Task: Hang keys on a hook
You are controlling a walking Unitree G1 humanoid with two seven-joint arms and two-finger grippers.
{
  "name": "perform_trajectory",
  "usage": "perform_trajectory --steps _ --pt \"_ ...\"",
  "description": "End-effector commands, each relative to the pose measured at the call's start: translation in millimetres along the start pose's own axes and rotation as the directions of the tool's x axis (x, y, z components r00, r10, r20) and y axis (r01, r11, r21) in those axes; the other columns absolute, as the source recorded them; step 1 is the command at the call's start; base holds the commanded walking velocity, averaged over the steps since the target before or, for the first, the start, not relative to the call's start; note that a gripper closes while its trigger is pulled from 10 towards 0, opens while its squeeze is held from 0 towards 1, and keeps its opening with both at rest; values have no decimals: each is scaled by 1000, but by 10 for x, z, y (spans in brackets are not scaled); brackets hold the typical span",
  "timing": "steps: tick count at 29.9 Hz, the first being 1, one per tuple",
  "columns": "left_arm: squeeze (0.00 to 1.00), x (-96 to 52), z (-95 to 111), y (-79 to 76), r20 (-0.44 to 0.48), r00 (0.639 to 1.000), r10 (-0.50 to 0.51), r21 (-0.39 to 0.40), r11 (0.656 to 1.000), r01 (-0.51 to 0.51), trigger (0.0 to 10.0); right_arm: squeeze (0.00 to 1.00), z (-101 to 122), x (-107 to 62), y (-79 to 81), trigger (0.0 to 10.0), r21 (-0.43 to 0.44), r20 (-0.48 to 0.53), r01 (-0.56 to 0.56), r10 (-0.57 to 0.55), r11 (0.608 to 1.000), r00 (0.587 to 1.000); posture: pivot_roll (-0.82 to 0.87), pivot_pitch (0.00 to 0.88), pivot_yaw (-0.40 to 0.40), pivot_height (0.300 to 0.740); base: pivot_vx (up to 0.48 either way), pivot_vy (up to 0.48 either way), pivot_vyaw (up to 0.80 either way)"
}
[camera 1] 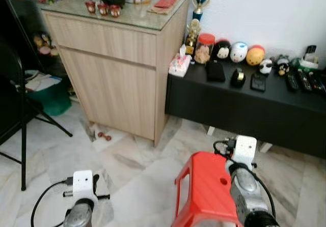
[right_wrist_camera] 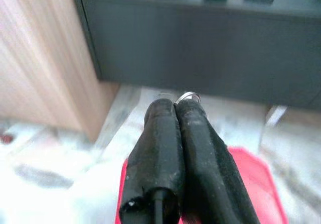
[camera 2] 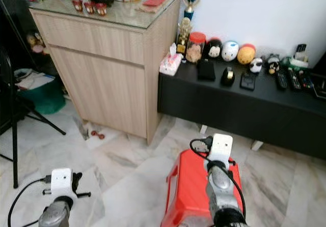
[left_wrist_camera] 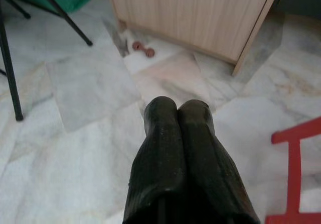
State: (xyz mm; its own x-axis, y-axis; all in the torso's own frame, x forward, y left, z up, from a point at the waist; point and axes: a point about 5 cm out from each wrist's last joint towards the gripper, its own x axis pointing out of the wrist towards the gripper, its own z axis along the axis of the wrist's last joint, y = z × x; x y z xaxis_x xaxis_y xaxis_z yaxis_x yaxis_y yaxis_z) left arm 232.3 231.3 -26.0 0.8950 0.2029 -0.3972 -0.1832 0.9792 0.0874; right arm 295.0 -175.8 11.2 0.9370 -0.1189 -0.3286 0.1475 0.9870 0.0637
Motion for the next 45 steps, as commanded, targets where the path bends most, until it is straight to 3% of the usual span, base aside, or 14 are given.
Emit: perform_trajectory --steps 1,6,9,11,14,29,45 --pt "0 -53 -141 -2 -62 998 6 -9 1000 -7 10000 0 -178 -62 -99 10000 15 -68 21 -20 1000 997 217 0 -87 740 0 0 0" --pt "0 -87 -210 -11 -88 996 7 -14 1000 -9 10000 0 -408 -146 -206 10000 -11 -194 63 -64 998 979 213 0 -89 740 0 0 0" --pt "0 -112 -262 -20 -110 994 6 -17 1000 -8 10000 0 -572 -223 -205 10000 -72 -279 9 -29 997 960 213 0 -89 740 0 0 0" --pt "0 -134 -315 -26 -138 990 6 -18 1000 -9 10000 0 -762 -325 -196 10000 -134 -389 -63 6 989 921 211 0 -90 740 0 0 0" --pt "0 -138 -322 -34 -140 990 5 -18 1000 -8 10000 0 -860 -392 -193 10000 -173 -434 -115 29 978 900 212 0 -91 740 0 0 0" --pt "0 -234 -502 -25 -230 973 14 -21 1000 -20 10000 0 -1024 -511 -199 10000 -169 -504 -89 -8 982 864 216 0 -87 740 0 0 0" --pt "0 -297 -609 -55 -286 958 13 -37 999 -24 10000 0 -908 -420 -231 10000 -143 -460 -19 -49 990 886 202 0 -81 740 -32 0 0"
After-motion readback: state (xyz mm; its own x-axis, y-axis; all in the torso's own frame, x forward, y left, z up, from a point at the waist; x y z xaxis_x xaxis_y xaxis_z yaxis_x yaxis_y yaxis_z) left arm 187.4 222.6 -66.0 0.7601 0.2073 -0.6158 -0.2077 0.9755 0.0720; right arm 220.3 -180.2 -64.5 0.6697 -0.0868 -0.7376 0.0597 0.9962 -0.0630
